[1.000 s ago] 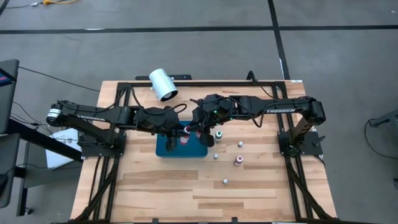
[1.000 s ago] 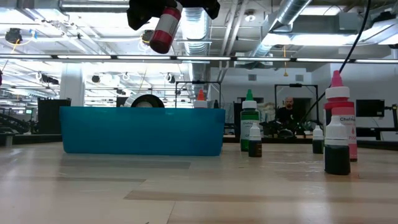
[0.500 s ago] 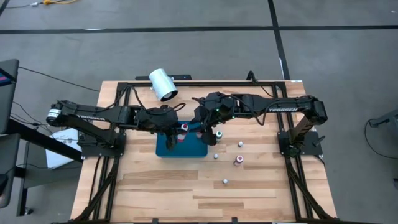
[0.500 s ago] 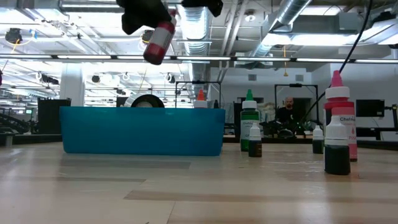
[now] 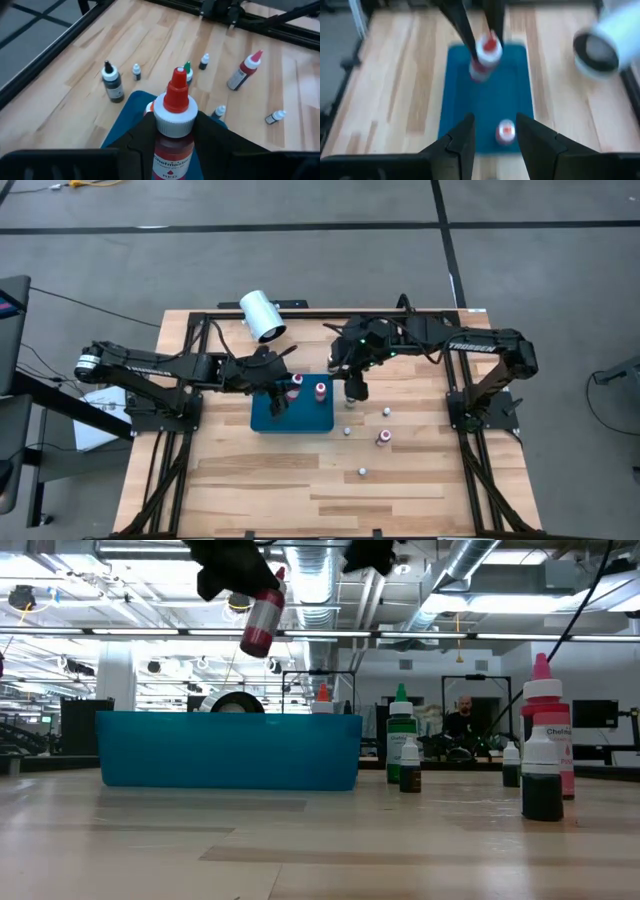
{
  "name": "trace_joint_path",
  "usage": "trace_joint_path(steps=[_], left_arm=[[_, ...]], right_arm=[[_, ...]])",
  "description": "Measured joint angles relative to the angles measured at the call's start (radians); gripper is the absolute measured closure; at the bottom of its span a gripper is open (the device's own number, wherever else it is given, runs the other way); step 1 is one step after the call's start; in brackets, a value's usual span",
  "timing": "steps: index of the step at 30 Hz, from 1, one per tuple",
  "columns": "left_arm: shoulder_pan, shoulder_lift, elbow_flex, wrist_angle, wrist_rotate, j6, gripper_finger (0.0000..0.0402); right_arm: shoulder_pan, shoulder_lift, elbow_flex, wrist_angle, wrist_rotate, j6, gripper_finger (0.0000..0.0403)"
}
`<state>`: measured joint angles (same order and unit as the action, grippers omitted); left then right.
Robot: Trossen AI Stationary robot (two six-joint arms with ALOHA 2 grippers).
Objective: Pick & Place food coloring
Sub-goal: Put the large red food coloring bottle into the bin
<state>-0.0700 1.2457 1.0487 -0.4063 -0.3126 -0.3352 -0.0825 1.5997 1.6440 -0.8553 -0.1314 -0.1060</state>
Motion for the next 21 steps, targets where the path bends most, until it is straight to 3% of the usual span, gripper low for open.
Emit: trace_joint_path(steps=[9, 21], left_arm=[[0.0, 0.0, -0.195, 0.273, -0.042, 0.003, 0.0298], [0.0, 0.0, -0.409, 0.575, -0.12, 0.05, 0.0298]], right_arm=[[-0.049, -0.014, -0.002, -0.17, 0.001, -0.004, 0.028], [-0.086, -0.013, -0.002, -0.151, 0.002, -0.035, 0.028]])
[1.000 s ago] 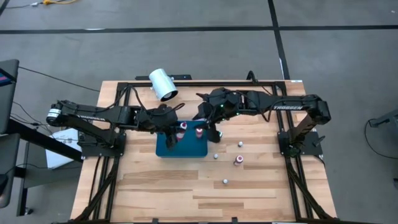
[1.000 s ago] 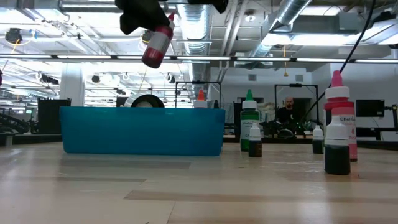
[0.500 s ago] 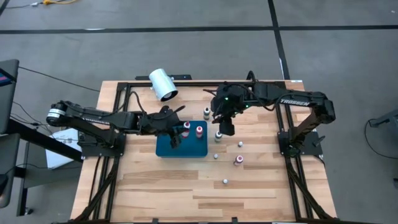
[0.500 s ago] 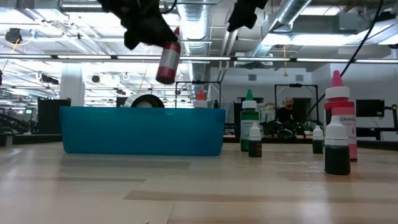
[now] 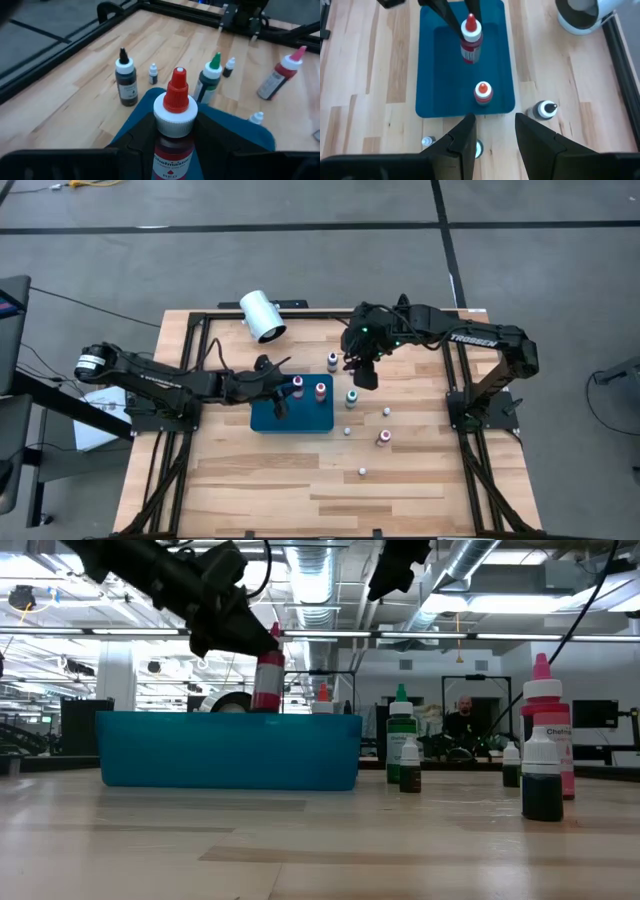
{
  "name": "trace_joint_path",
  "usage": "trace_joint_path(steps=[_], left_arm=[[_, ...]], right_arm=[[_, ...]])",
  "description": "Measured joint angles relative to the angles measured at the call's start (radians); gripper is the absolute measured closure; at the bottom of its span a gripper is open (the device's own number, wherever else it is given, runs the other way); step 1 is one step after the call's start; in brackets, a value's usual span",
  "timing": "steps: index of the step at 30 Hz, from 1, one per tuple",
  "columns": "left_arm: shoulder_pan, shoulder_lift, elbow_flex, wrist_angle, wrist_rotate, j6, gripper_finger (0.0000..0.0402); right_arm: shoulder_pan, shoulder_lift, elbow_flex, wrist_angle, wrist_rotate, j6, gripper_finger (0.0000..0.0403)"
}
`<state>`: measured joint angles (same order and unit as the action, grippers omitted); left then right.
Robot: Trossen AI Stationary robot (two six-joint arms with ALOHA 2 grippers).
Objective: Pick & Place food coloring
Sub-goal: Put the large red food coloring bottle into the bin
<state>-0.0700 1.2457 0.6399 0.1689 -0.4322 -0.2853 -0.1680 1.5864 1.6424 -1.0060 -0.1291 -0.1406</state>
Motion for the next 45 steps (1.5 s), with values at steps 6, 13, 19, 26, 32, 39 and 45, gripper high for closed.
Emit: trace_joint_path(steps=[6, 13, 19, 26, 32, 39, 45], left_arm=[[0.0, 0.0, -0.064, 0.104, -0.018, 0.004, 0.0298], [0.005, 0.0, -0.099, 0.168, -0.029, 0.004, 0.0298], [0.005, 0.0, -0.158, 0.206, -0.081, -0.016, 0.0298], [0.002, 0.0, -0.21, 0.206, -0.102, -0.084, 0.0298], [-0.027, -0.003, -0.241, 0.21, -0.178, -0.118, 0.0298], [-0.099, -0.075, -0.272, 0.174, -0.273, -0.168, 0.0298], [-0.152, -0.188, -0.272, -0.038, -0.37, -0.251, 0.0298]], right_arm=[[0.017, 0.001, -0.058, 0.092, -0.001, 0.028, 0.028], [0.028, 0.003, -0.148, 0.173, -0.001, 0.069, 0.028], [0.029, 0.001, -0.185, 0.2, -0.002, 0.088, 0.028], [0.028, 0.001, -0.196, 0.215, -0.002, 0.107, 0.028], [0.022, 0.001, -0.196, 0.212, -0.002, 0.115, 0.028], [0.015, 0.001, -0.196, 0.206, -0.001, 0.116, 0.028], [0.008, 0.001, -0.196, 0.206, -0.002, 0.116, 0.028]])
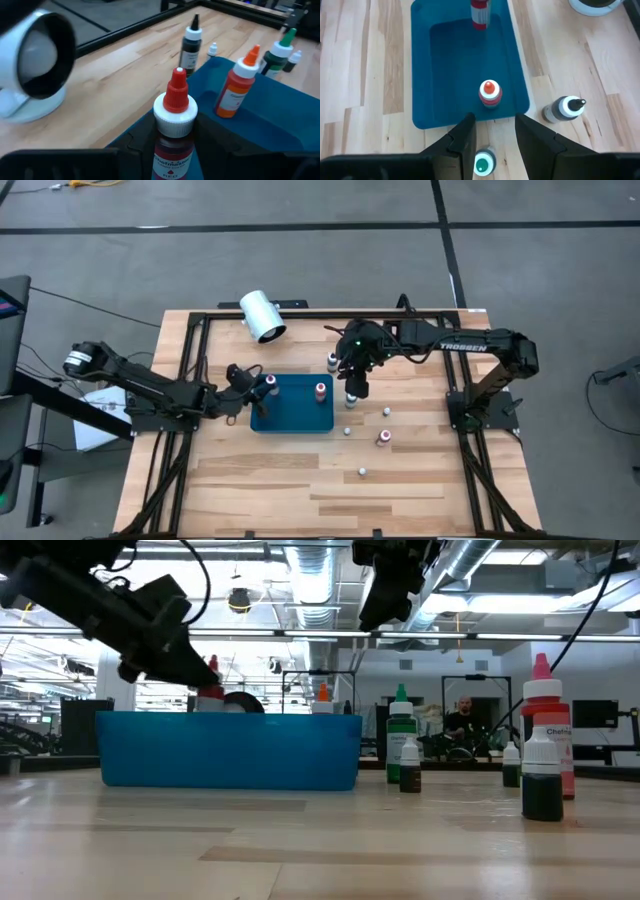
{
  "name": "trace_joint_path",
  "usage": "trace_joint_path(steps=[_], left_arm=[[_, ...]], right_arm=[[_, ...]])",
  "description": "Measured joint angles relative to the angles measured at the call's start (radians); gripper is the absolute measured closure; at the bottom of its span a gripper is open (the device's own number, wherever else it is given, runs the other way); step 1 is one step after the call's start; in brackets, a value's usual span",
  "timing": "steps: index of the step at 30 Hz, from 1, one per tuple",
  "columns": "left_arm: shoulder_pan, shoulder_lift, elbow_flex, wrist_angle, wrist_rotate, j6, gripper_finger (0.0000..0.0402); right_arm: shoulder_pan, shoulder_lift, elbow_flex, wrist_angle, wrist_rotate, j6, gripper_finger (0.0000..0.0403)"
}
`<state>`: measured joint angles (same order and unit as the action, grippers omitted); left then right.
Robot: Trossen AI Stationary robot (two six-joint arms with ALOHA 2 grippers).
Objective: Pick & Place food coloring
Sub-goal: Put the large red food coloring bottle into the bin
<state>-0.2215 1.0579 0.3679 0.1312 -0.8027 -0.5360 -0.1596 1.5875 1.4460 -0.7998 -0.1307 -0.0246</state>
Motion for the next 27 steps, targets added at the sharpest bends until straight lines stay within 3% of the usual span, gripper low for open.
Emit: trace_joint_path(steps=[12, 20, 27], left_arm=[[-0.048, -0.037, -0.004, -0.14, -0.099, -0.084, 0.0298], [-0.048, -0.037, -0.094, 0.02, -0.112, -0.101, 0.0298], [-0.048, -0.037, -0.097, 0.013, -0.111, -0.055, 0.0298]], right_arm=[[0.0, 0.0, 0.0, 0.032, 0.0, 0.006, 0.028], [0.0, 0.0, 0.0, 0.039, 0.0, 0.018, 0.028], [0.0, 0.0, 0.0, 0.045, 0.0, 0.026, 0.028]])
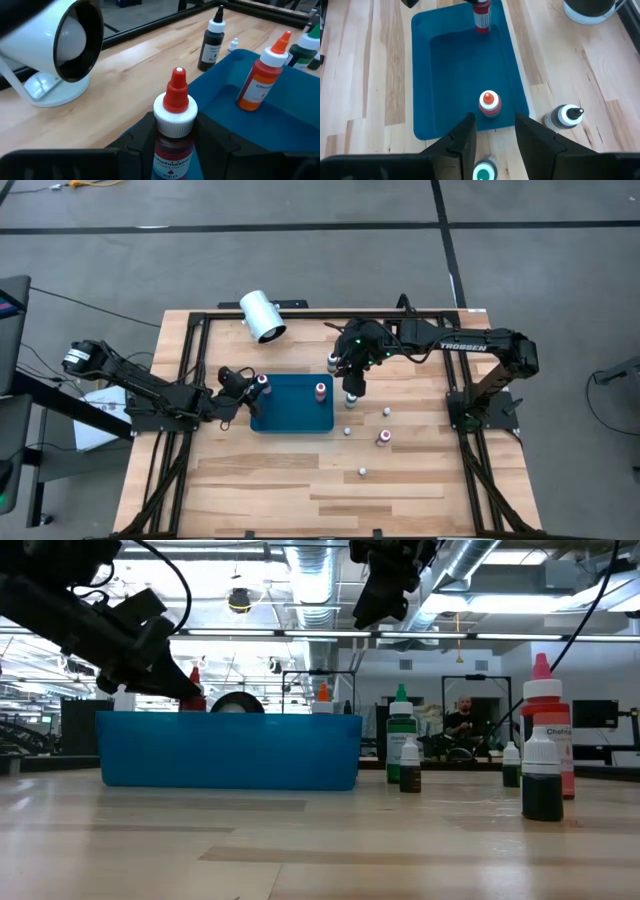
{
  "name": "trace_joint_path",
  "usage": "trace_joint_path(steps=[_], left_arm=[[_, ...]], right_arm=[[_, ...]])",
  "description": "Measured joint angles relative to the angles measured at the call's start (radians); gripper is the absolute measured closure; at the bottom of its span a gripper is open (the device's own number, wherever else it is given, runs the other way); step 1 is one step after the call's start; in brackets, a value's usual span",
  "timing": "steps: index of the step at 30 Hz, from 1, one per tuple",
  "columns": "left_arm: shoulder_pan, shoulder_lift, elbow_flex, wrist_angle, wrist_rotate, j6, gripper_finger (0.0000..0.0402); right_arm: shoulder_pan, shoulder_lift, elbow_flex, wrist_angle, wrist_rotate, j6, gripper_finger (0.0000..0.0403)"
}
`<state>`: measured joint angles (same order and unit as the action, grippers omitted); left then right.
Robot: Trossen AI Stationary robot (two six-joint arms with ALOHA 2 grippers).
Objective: Pick & Place food coloring
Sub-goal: Put the large red food coloring bottle into the bin
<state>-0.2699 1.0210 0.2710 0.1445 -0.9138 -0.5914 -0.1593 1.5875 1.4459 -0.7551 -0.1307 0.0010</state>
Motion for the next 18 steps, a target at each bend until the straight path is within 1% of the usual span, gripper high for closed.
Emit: trace_joint_path(steps=[5, 8, 14, 18], left_arm=[[0.0, 0.001, 0.0, -0.005, 0.022, 0.007, 0.0298], [0.0, 0.024, 0.0, -0.006, 0.04, 0.002, 0.0298], [0.0, 0.093, 0.0, 0.028, 0.026, -0.031, 0.0298], [0.0, 0.113, 0.0, 0.04, 0.021, -0.036, 0.0298]], right_arm=[[0.0, 0.0, 0.0, 0.012, 0.0, 0.0, 0.028], [0.0, 0.0, 0.0, 0.014, 0.0, 0.0, 0.028], [0.001, 0.0, 0.0, 0.033, 0.0, 0.001, 0.028], [0.001, 0.0, 0.0, 0.036, 0.0, 0.001, 0.028]])
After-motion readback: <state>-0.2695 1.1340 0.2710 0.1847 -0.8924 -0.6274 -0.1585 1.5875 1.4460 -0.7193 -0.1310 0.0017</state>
